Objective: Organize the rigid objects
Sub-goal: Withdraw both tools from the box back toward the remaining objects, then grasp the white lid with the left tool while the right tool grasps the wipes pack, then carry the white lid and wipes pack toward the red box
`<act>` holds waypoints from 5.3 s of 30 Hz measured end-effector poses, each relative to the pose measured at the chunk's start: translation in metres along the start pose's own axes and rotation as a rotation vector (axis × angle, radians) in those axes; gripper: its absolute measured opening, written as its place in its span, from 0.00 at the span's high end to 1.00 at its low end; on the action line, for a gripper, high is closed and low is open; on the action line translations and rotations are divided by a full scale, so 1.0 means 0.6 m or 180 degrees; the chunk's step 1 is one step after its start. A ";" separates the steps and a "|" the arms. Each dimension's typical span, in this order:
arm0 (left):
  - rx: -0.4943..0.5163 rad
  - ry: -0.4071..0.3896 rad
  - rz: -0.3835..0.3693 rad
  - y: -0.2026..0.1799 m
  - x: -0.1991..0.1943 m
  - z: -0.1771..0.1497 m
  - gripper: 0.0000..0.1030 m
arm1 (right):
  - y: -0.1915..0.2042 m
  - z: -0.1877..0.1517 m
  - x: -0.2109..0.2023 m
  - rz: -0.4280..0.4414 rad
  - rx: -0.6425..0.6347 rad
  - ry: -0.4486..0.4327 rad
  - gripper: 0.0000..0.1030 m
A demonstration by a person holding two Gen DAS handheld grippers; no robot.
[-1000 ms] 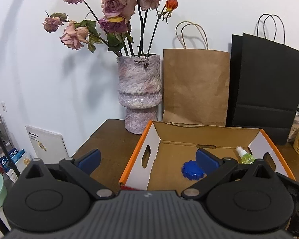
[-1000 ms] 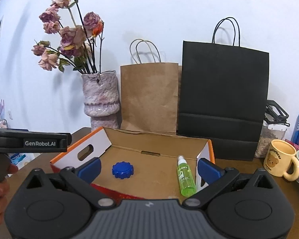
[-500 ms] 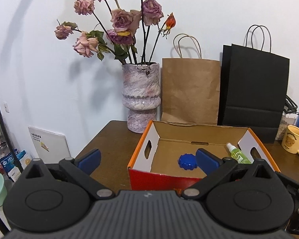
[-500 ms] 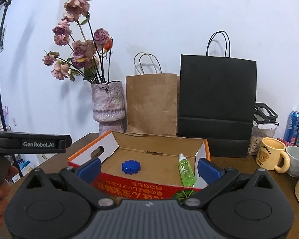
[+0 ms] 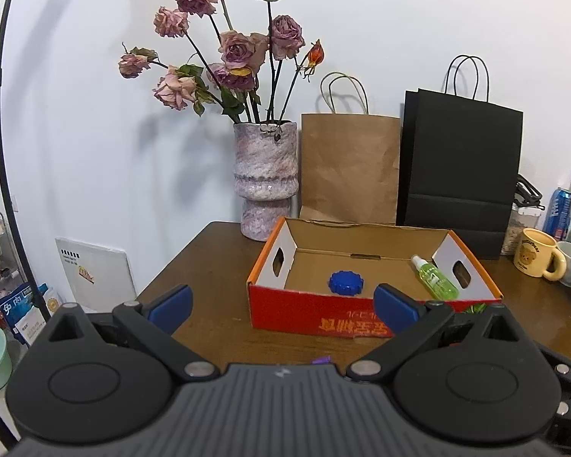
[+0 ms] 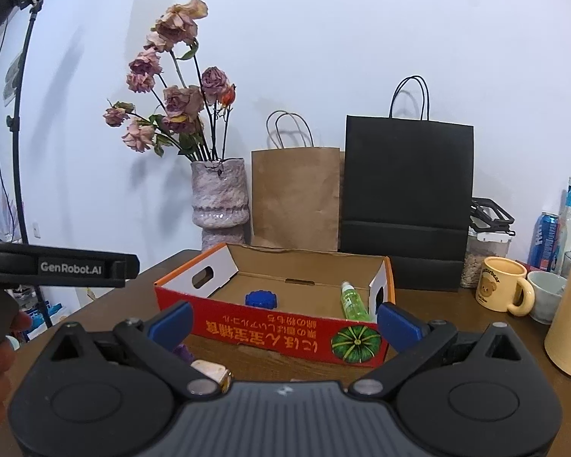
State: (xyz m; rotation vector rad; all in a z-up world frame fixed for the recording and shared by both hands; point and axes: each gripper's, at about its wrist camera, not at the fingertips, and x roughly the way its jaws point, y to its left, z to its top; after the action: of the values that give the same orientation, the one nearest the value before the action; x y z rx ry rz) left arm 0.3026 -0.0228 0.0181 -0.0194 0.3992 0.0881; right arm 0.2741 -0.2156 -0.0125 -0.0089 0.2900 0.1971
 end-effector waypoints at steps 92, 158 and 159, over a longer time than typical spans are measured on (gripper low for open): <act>0.0247 0.0241 -0.0067 0.062 -0.001 -0.100 0.60 | 0.014 -0.106 0.019 -0.0406 -0.0015 0.0460 0.00; 0.0030 -0.0032 -0.0001 -0.006 0.086 0.012 0.60 | 0.008 0.001 0.114 -0.0288 0.0246 -0.0112 0.21; 0.0019 -0.0043 0.0003 -0.006 0.090 0.016 0.60 | 0.007 0.003 0.117 -0.0288 0.0245 -0.0129 0.21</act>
State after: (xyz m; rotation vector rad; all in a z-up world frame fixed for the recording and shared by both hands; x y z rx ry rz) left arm 0.3563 -0.0219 0.0058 -0.0127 0.3859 0.0880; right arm 0.3395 -0.1980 -0.0308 0.0580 0.2560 0.0960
